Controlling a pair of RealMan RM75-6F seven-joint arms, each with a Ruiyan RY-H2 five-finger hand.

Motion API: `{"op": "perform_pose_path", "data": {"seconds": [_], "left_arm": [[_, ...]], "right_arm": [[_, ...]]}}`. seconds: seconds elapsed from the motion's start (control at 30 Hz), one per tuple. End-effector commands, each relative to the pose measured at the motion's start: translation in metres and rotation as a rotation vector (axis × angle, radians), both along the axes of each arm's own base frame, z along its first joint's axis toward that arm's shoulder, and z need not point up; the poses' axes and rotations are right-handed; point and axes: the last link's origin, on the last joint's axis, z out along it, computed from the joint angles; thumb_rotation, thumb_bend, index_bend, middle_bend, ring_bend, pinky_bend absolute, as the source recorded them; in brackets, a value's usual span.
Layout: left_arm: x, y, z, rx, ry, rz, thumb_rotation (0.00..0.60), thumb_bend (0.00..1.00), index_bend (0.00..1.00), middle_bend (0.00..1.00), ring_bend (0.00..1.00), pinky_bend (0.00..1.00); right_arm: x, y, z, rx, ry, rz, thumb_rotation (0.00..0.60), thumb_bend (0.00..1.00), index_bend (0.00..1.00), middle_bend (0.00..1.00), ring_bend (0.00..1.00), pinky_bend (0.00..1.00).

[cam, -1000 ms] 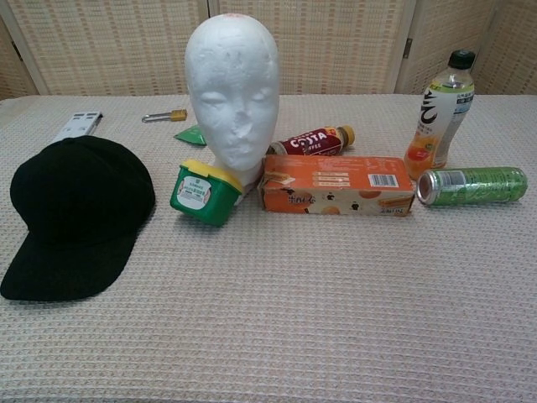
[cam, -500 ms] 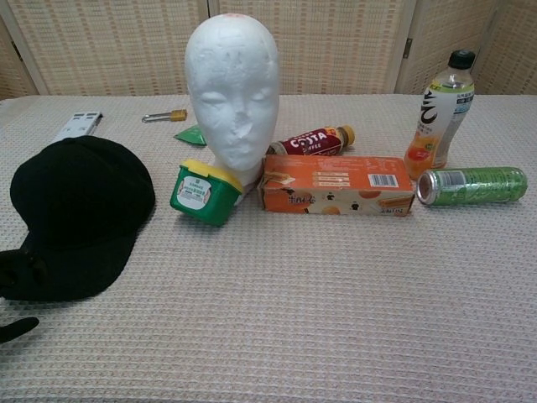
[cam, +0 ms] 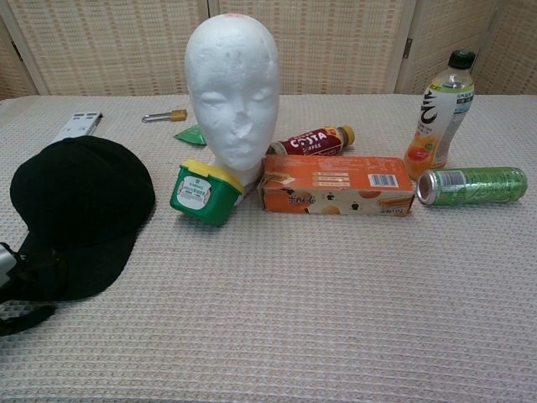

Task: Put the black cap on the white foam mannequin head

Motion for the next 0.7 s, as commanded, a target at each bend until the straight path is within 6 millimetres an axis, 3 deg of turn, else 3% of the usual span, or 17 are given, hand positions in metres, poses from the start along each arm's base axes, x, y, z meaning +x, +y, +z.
{"op": "perform_pose_path", "data": {"seconds": [0.03, 0.4, 0.7], "left_arm": [[-0.002, 0.003, 0.000, 0.004, 0.011, 0.015, 0.600, 0.29, 0.52, 1.00, 0.98, 1.00], [-0.006, 0.019, 0.009, 0.051, 0.021, 0.049, 0.600, 0.33, 0.52, 1.00, 0.98, 1.00], [-0.001, 0.035, 0.022, 0.120, -0.034, 0.050, 0.600, 0.41, 0.66, 1.00, 0.98, 1.00]], "right_arm": [[0.001, 0.001, 0.000, 0.004, -0.004, 0.001, 0.600, 0.12, 0.00, 0.00, 0.00, 0.00], [0.002, 0.004, 0.000, 0.021, 0.001, 0.007, 0.600, 0.12, 0.00, 0.00, 0.00, 0.00], [0.003, 0.006, 0.000, 0.037, -0.002, 0.011, 0.600, 0.12, 0.00, 0.00, 0.00, 0.00]]}}
